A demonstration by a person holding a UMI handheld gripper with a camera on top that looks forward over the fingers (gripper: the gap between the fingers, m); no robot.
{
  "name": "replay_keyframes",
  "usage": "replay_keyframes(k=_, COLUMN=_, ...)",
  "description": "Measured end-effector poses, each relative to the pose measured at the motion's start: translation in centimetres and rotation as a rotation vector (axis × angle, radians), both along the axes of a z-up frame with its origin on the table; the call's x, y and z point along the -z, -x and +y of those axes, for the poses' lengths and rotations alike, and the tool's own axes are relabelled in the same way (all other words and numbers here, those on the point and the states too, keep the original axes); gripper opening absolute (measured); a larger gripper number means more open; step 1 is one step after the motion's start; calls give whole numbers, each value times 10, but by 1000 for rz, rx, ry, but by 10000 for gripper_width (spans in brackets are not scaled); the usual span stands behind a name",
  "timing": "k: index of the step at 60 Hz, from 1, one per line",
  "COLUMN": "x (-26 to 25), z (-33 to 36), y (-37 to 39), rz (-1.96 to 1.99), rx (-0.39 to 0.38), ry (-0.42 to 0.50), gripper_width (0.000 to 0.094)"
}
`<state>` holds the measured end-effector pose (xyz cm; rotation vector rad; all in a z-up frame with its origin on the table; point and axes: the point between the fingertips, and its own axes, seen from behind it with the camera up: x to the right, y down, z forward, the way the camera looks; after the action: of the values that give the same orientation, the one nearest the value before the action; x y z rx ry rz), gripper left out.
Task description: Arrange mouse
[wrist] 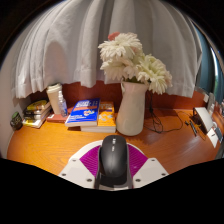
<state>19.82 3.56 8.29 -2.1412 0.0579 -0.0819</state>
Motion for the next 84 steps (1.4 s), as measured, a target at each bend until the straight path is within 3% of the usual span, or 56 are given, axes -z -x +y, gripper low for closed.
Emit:
replay_keyframes(k=18, x=93, z=12, y=1, rz=43, rx=-28, ry=142, gripper_width=391)
replay_keyframes(k=32, x=91, z=13, y=2, rz=87, rx=-26, ry=106, gripper_width=475)
replay_keyframes(k=37, x=93, z=13, y=2, rz=62, rx=-33, ry=135, gripper_width=546)
replay_keyframes(k=43, x=88, z=8, y=-2, rz=23, rx=-10, ry=164, gripper_width=800)
replay_keyframes(k=47, x=70, z=3, y=10, rz=47, rx=-25, ry=140, gripper_width=855)
replay_keyframes(k=60, x=-11, z=-40, y=51, rz=9, rx=2, ry=26, gripper_width=842)
replay_keyframes(k=69, x=-57, z=-85, y=122, rz=55, rx=-26, ry=-78, gripper_width=848)
replay_keyframes(k=84, x=-72, z=-151, y=229, rz=74, rx=-119, ry=-151, gripper_width=844)
